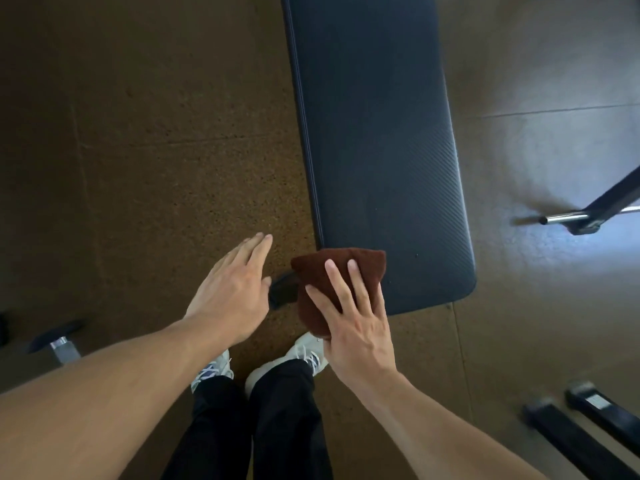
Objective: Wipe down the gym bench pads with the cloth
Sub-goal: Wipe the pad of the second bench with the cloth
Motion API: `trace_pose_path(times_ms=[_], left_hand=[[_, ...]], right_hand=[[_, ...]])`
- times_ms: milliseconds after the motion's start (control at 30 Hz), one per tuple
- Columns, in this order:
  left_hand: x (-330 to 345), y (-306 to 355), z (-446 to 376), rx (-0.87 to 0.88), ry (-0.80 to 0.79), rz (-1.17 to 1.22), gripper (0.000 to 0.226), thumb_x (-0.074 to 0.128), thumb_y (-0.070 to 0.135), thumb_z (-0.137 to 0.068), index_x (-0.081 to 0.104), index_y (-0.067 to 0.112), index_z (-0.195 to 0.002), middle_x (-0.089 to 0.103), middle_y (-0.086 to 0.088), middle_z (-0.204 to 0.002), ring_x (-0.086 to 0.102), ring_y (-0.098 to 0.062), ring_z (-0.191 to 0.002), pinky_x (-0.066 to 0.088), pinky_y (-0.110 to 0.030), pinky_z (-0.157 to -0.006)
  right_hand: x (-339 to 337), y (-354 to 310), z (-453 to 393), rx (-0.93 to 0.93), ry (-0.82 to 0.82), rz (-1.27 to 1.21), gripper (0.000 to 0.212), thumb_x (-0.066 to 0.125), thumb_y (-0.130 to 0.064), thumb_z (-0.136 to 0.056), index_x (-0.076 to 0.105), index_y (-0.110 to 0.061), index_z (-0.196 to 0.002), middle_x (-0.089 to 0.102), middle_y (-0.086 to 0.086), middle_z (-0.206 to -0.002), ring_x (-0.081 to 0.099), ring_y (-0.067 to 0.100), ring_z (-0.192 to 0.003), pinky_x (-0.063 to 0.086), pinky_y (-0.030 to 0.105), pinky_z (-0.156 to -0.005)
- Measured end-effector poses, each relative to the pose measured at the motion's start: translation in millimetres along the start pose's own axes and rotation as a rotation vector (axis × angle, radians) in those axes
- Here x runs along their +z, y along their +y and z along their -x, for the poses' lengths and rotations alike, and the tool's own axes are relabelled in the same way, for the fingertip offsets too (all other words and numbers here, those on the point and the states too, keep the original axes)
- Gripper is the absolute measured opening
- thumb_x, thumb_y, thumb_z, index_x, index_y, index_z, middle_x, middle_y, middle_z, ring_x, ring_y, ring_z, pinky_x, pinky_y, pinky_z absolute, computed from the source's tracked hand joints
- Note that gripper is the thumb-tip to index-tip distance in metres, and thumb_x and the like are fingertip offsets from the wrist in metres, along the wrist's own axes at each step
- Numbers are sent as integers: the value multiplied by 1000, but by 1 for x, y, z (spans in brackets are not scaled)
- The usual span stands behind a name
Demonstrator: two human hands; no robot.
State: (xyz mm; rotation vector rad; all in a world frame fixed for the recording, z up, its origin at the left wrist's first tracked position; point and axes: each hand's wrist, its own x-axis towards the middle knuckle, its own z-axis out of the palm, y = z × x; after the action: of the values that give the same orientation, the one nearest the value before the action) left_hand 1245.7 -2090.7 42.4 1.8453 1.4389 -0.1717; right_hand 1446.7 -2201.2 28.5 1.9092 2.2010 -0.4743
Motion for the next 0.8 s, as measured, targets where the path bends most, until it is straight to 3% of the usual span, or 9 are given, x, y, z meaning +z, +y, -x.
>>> trace_pose_path(times_ms=[233, 433, 600, 700, 800], left_hand=[[-18, 14, -14, 67, 132, 17, 66, 42, 28, -105, 8, 23, -161, 10, -1, -169, 10, -16, -156, 19, -39, -124], [-32, 41, -51, 65, 251, 9, 66, 41, 27, -107, 5, 22, -162, 4, 1, -170, 2, -15, -156, 10, -35, -124], [-34, 67, -70, 66, 276, -51, 65, 41, 24, -106, 6, 20, -161, 2, -1, -170, -1, -16, -156, 8, -38, -126], [-33, 88, -88, 109, 261, -130, 65, 37, 26, -107, 3, 20, -162, -4, -2, -170, -8, -16, -156, 1, -38, -127], [-31, 116, -114, 104, 249, -176, 60, 35, 28, -108, 11, 18, -162, -4, -3, -170, -12, -18, -156, -5, -38, -127]], right_hand=[[-45, 33, -93, -68, 18, -85, 75, 55, -58, -97, 21, -44, -162, -2, -3, -175, -15, 25, -160, -3, 60, -128], [-88, 86, -190, -162, -5, -80, 69, 45, -38, -101, 15, -43, -164, 1, -5, -175, -11, 24, -160, -5, 57, -128], [-63, 135, -102, -80, 83, -154, 77, 58, -32, -95, 24, -40, -163, 8, -1, -175, -6, 25, -161, 1, 54, -129], [-34, 147, -12, -73, 23, -88, 92, 71, -39, -84, 24, -41, -163, 9, 1, -174, -5, 28, -161, 11, 59, -127], [-19, 147, 36, -33, -23, -74, 80, 51, -57, -94, 13, -46, -163, 5, -3, -174, -7, 25, -161, 18, 60, -126]])
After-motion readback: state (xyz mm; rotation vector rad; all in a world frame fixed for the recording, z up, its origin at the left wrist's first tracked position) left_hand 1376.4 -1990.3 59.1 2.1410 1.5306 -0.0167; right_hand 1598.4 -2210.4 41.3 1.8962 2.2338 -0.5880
